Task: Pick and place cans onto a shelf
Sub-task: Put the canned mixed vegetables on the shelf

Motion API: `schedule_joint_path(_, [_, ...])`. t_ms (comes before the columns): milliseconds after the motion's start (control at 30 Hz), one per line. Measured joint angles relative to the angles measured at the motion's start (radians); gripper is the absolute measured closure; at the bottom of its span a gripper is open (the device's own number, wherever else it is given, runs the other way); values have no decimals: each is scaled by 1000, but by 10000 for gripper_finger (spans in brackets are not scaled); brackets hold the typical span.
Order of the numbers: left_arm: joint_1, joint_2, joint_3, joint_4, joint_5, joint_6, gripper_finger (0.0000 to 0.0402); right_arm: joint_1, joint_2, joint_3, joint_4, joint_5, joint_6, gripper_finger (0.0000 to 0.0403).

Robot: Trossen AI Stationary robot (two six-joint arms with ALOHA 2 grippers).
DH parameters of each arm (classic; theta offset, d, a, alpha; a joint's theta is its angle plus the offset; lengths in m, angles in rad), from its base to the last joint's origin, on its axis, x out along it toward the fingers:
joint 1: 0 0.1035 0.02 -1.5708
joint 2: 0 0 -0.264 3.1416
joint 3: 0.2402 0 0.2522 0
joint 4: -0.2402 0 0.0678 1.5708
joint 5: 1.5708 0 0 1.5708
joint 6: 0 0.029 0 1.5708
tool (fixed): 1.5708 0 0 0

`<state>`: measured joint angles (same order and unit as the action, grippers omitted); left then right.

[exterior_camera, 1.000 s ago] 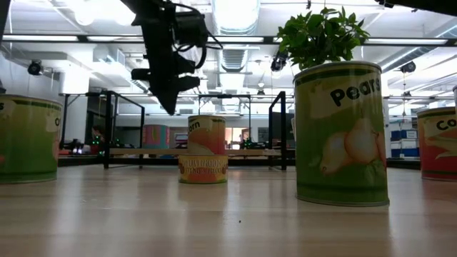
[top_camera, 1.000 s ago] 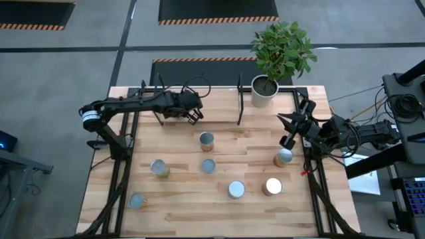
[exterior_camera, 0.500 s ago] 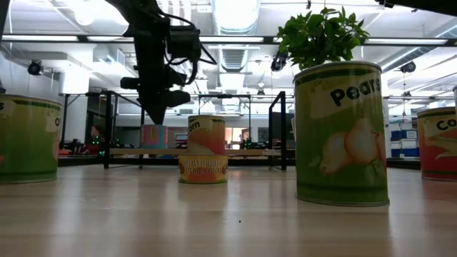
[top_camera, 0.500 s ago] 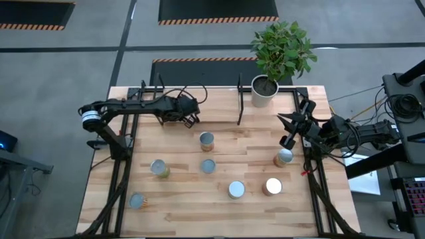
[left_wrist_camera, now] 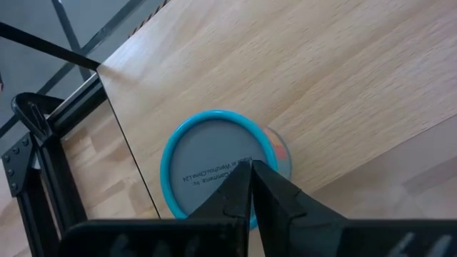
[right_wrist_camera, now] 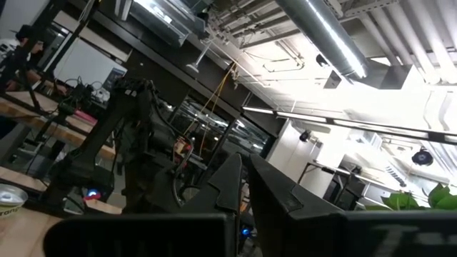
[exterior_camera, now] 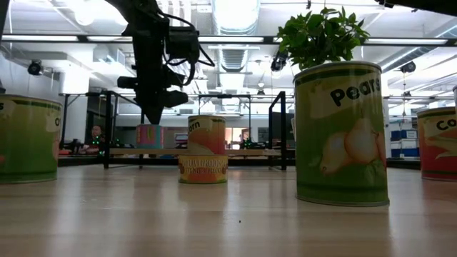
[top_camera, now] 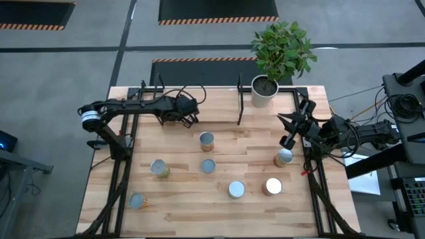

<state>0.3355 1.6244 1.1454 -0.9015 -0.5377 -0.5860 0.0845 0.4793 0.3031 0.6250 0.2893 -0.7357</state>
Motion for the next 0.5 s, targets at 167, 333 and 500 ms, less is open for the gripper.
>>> schedule_joint_path(167, [0, -7, -1, -18, 6, -8, 401, 0, 0, 0, 0, 0, -1, 385])
schedule_joint_path(333, [0, -15, -2, -24, 0, -7, 401, 0, 0, 0, 0, 0, -1, 385])
schedule_joint_path(500, [-8, -35, -3, -24, -19, -4, 401, 0, 0, 0, 0, 0, 0, 385])
